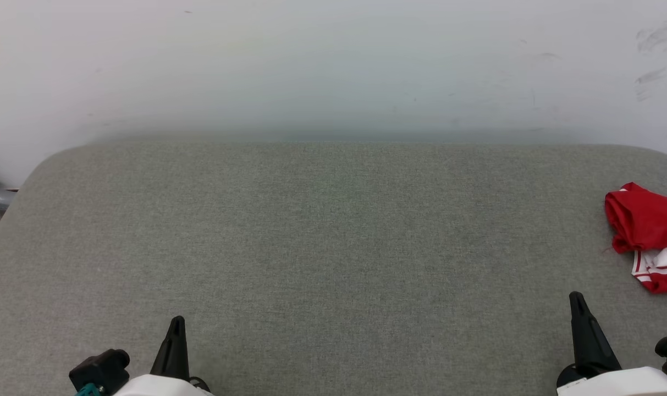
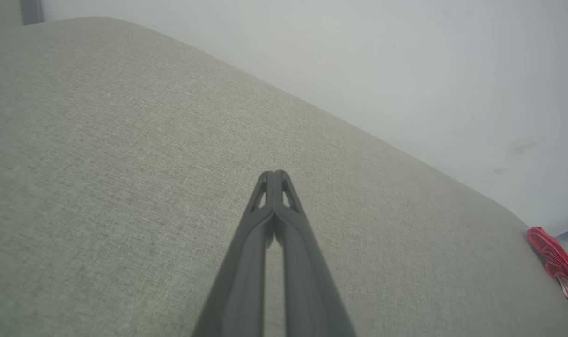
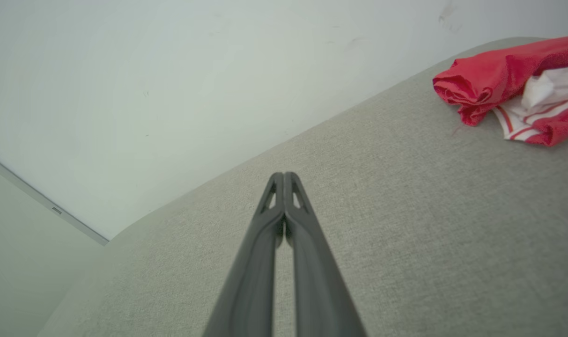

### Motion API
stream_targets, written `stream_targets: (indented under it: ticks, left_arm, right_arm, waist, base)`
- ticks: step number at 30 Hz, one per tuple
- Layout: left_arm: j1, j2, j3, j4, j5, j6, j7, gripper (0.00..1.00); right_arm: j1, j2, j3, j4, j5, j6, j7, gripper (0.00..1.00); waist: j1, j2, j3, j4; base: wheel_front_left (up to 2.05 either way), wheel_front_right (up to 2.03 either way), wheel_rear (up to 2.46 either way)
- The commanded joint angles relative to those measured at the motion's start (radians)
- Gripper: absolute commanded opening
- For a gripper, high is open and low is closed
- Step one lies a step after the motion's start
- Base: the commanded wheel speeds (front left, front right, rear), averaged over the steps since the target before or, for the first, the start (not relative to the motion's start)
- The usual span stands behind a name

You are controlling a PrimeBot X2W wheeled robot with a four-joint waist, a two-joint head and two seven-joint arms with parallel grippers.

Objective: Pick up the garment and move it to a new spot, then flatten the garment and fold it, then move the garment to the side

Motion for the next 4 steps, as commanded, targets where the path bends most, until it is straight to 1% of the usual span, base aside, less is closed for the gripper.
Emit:
stream_targets:
  ticks: [1, 4]
  left_arm:
    - [-0.032, 0.003, 0.006, -0.008, -0.033, -0.008, 0.006, 0.0]
    - [-0.04, 0.001, 0.012, -0.003, -0.083, -0.015, 0.017, 0.0]
  right_arm:
    - [-0.031, -0.009, 0.001, -0.007, 0.035, 0.0, 0.006, 0.0]
    - [-0.039, -0.01, 0.001, -0.001, 0.082, 0.0, 0.016, 0.0]
  waist:
    - [-0.0001, 0.0, 0.0, 0.0]
    - [-0.0001, 0.0, 0.001, 0.0]
  base:
    - [0.0, 0.0, 0.0]
    - [0.0, 0.0, 0.0]
